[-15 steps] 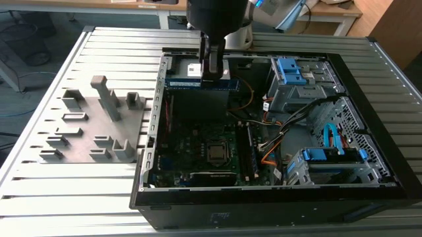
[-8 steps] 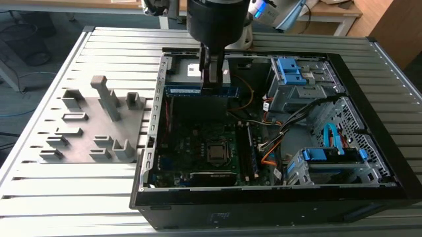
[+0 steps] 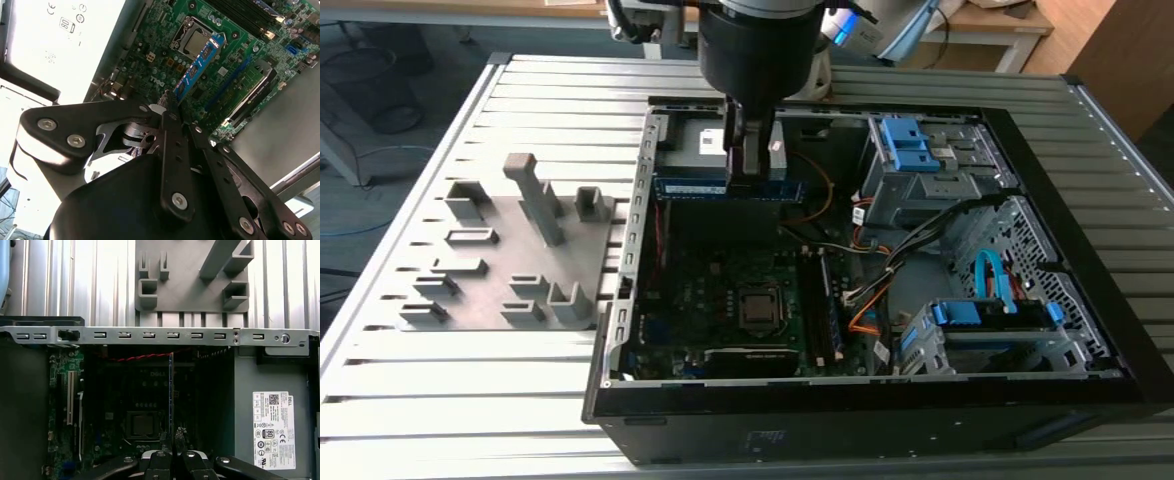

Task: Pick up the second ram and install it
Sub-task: 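Pick up the second ram and move it above second insertion slot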

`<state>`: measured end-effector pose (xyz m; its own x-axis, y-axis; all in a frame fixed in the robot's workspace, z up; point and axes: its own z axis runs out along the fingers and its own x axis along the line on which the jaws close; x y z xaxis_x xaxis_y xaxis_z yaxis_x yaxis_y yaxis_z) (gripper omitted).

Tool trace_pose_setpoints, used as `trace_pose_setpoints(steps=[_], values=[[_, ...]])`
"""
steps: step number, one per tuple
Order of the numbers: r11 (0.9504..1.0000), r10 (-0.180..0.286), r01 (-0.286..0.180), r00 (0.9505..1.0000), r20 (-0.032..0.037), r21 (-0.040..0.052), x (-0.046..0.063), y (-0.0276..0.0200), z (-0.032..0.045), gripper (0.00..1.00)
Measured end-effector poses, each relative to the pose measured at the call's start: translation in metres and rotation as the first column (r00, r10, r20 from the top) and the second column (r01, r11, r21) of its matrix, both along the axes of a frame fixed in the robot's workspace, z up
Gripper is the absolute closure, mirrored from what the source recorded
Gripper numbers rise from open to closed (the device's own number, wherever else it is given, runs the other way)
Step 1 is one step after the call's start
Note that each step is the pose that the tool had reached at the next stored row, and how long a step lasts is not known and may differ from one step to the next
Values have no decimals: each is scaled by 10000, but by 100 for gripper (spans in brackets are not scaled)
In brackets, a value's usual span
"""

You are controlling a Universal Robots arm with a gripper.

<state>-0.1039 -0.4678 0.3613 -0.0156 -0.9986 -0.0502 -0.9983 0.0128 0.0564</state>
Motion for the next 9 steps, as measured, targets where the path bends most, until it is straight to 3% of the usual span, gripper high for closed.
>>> trace_pose_setpoints(steps=[9], values=[[10000,0,0,10000,-1,-1,0,-4,-47,86]])
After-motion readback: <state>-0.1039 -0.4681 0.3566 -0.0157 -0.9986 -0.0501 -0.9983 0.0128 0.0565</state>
